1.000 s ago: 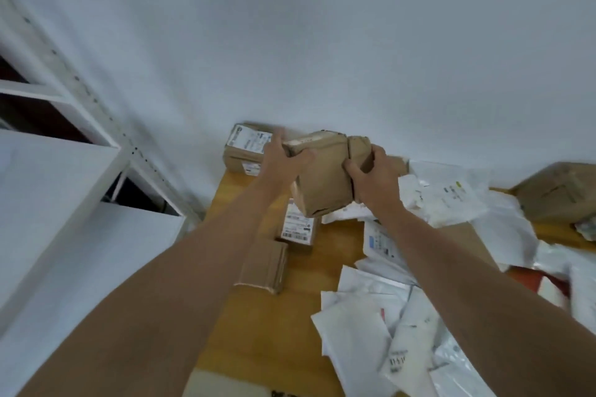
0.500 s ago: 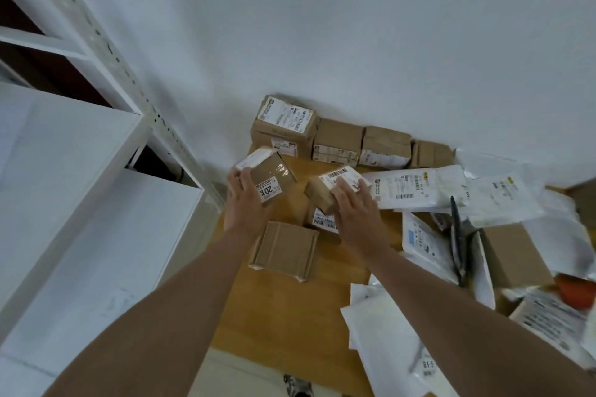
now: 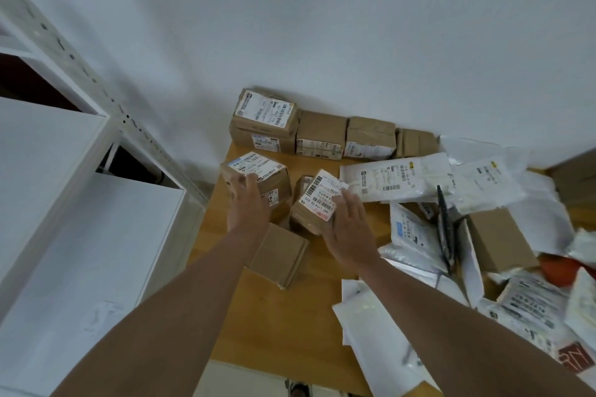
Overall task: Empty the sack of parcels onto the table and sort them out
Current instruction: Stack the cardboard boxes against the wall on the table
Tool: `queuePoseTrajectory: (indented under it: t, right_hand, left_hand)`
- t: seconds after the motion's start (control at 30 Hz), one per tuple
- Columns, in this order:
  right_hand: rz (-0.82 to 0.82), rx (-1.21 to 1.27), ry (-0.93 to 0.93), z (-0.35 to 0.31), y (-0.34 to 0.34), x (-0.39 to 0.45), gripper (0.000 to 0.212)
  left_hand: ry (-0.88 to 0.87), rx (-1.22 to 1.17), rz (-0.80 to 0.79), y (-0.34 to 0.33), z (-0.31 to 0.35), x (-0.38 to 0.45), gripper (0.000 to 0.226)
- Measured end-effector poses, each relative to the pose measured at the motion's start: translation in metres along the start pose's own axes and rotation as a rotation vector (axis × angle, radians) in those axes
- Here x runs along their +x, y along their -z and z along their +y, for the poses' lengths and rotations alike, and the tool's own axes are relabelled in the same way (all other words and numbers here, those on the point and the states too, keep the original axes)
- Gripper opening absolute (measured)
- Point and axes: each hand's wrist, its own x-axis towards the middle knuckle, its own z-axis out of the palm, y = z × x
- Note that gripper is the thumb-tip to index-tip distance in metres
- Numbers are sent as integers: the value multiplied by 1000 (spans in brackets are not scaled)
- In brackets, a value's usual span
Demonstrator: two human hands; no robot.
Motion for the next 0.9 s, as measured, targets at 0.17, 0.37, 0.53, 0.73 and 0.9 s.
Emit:
queuePoseTrajectory:
  t: [0.17,0.37,0.53,0.73,0.9]
  right_hand:
    - [-55,602,-606,-10,9,11,78]
    - [-272,769,-664,-9,-3,17,71]
    - [-350,868,-558,-13,-9,19,65]
    - [-271,748,-570,-18,16,9,62]
    - [-72,304,-416,0,56,4,56]
  left_hand:
    - [94,-68,69,-3,6,3,25]
    - [139,4,-103,-19,6,8,32]
    - [122,-105,-108,-16,13,1,35]
    - [96,-142,35,-5,29,0,44]
    - [-233,-124,148,-10,104,-14,37]
